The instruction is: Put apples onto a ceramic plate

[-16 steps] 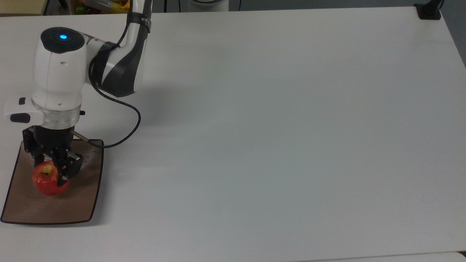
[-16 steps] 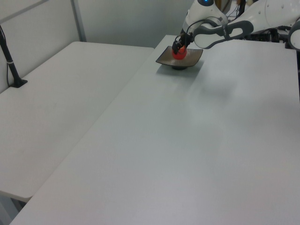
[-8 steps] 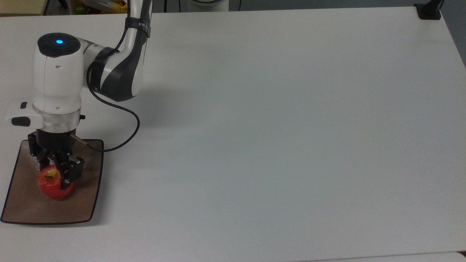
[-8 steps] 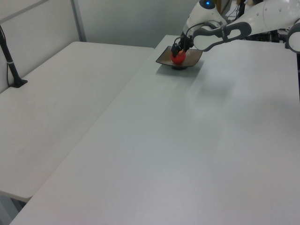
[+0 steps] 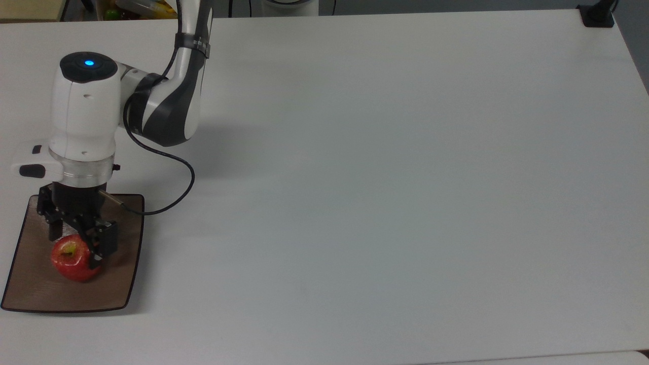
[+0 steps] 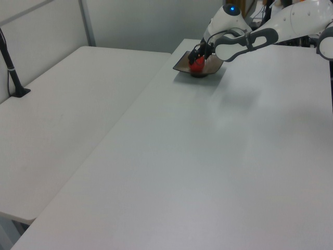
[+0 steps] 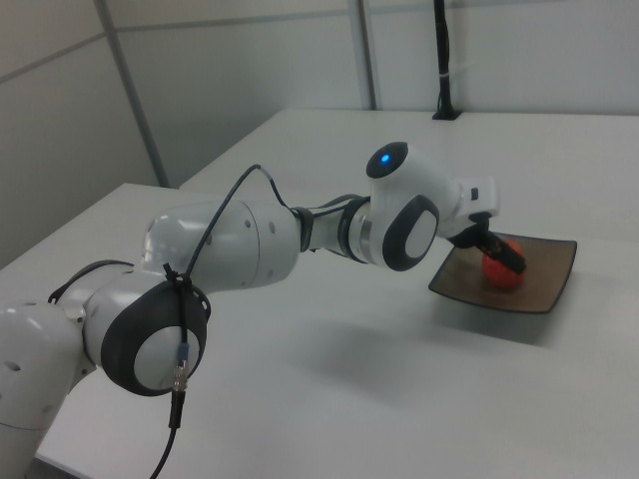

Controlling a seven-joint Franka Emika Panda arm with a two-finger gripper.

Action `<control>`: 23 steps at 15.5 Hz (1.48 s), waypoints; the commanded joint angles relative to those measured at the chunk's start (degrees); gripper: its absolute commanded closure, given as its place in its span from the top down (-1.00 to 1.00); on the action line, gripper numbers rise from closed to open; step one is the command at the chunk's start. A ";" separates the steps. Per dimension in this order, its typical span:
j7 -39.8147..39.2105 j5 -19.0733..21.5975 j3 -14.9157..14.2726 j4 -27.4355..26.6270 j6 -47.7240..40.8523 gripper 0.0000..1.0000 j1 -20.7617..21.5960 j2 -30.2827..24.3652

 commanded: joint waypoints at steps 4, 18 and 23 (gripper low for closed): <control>0.18 1.01 0.42 -9.89 -1.08 1.00 0.59 -15.62; 1.32 6.89 4.21 -16.56 -58.46 1.00 9.37 -50.68; 0.88 7.42 4.29 -27.64 -67.36 1.00 18.77 -62.29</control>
